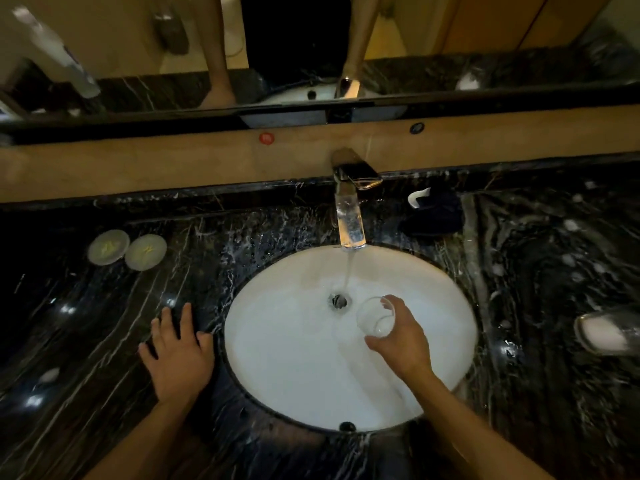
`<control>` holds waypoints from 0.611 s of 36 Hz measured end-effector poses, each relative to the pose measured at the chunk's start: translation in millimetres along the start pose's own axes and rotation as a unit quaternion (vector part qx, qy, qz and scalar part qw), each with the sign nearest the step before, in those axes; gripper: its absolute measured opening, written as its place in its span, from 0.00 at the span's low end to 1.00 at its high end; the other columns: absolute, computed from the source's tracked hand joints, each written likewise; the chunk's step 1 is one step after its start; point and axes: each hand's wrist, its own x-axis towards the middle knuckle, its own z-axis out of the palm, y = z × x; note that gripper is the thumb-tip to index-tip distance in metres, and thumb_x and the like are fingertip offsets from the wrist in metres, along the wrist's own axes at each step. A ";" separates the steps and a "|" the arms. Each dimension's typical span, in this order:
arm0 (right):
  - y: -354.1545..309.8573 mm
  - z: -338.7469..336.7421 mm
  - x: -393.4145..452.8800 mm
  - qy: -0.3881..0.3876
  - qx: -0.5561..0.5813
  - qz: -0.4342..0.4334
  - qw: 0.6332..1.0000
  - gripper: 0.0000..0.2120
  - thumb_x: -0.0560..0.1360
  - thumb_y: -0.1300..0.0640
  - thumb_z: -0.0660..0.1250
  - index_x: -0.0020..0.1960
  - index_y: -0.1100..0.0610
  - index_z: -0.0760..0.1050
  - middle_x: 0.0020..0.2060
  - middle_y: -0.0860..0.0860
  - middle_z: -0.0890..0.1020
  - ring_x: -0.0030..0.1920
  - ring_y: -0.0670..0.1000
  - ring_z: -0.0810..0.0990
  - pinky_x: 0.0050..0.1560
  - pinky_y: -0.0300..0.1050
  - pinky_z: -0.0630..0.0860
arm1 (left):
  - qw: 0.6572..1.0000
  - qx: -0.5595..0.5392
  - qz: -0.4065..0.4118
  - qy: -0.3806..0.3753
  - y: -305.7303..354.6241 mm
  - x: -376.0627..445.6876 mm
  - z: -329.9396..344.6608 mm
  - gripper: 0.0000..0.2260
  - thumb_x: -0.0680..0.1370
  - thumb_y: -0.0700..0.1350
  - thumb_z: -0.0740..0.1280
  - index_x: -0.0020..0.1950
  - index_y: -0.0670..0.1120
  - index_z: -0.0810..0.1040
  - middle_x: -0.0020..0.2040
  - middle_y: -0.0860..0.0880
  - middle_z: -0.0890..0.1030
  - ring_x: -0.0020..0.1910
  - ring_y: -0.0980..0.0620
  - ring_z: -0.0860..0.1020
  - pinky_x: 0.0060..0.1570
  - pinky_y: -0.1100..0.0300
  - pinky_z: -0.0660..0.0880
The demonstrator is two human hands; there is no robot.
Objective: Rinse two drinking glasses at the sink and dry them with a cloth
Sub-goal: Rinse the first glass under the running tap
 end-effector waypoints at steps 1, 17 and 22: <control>0.4 -2.1 -1.8 0.007 0.028 -0.001 1.000 0.39 0.63 0.59 0.79 0.69 0.47 0.67 0.61 0.45 0.77 0.59 0.50 0.76 0.53 0.42 0.72 | 1.000 -0.003 0.006 0.000 2.4 0.1 -2.5 0.28 0.80 0.45 0.65 0.79 0.47 0.62 0.79 0.37 0.60 0.78 0.37 0.57 0.72 0.30 0.53; 2.5 -20.9 -13.4 -0.010 0.142 -0.010 0.990 0.37 0.63 0.58 0.82 0.66 0.44 0.67 0.61 0.43 0.77 0.59 0.48 0.76 0.55 0.36 0.70 | 0.894 -0.055 0.445 0.010 257.2 30.0 -101.6 0.34 0.81 0.59 0.57 0.81 0.56 0.43 0.82 0.54 0.42 0.81 0.53 0.44 0.77 0.41 0.41; 7.4 -27.5 -18.7 -0.006 0.142 -0.004 0.990 0.37 0.64 0.59 0.82 0.64 0.43 0.66 0.60 0.43 0.77 0.59 0.46 0.75 0.48 0.24 0.66 | 0.892 -0.033 0.452 0.000 274.3 31.0 -104.2 0.35 0.80 0.59 0.59 0.81 0.56 0.43 0.83 0.53 0.44 0.81 0.51 0.44 0.78 0.42 0.43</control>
